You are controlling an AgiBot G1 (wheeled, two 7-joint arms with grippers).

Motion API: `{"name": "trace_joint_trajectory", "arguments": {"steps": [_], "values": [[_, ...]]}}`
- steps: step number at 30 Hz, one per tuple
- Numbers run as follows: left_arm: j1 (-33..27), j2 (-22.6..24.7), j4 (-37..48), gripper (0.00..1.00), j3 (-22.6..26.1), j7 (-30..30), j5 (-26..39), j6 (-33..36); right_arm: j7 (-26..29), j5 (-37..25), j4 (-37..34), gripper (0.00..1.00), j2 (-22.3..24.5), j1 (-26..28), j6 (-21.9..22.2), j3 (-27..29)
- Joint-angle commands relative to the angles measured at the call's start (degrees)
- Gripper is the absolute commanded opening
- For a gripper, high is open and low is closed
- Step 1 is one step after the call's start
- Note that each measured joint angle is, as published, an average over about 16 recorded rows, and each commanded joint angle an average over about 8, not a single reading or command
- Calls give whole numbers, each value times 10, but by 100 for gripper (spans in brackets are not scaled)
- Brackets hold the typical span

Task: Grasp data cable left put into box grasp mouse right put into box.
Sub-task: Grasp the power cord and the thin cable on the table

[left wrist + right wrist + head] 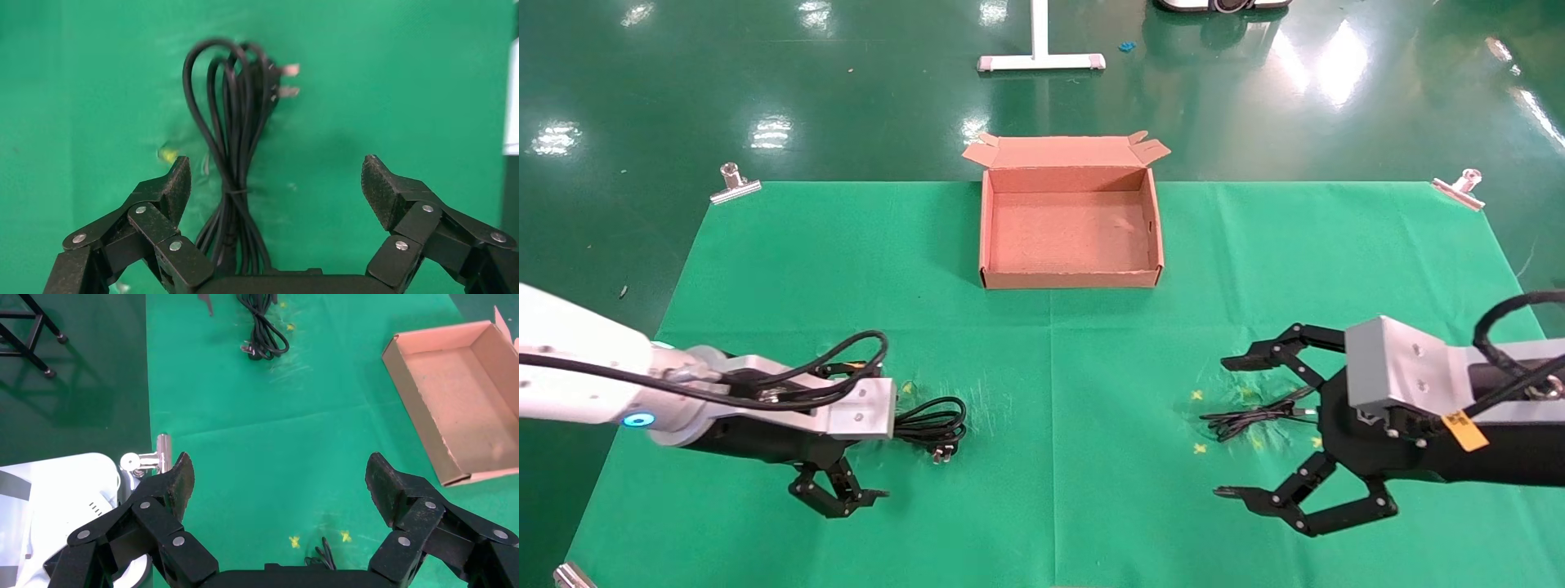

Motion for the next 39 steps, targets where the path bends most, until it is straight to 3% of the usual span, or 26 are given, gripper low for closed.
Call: {"name": "trace_joint_trajectory", "arguments": {"steps": [1, 12, 23, 31, 39], "values": [[-3, 9, 0, 100, 12, -21, 27, -4, -1, 1, 0, 100, 1, -1, 0, -1], [2, 54, 0, 100, 46, -95, 161, -47, 1, 2, 0, 100, 1, 6, 1, -7], [-1, 71, 0, 100, 56, -142, 206, -43, -8, -22, -1, 100, -2, 11, -7, -26], [-3, 76, -1, 100, 59, -153, 215, -36, -11, -163, -4, 100, -34, 32, 6, -84], [-5, 78, -1, 100, 61, -157, 219, -33, 57, -335, -6, 100, -72, 53, 50, -130]]}}
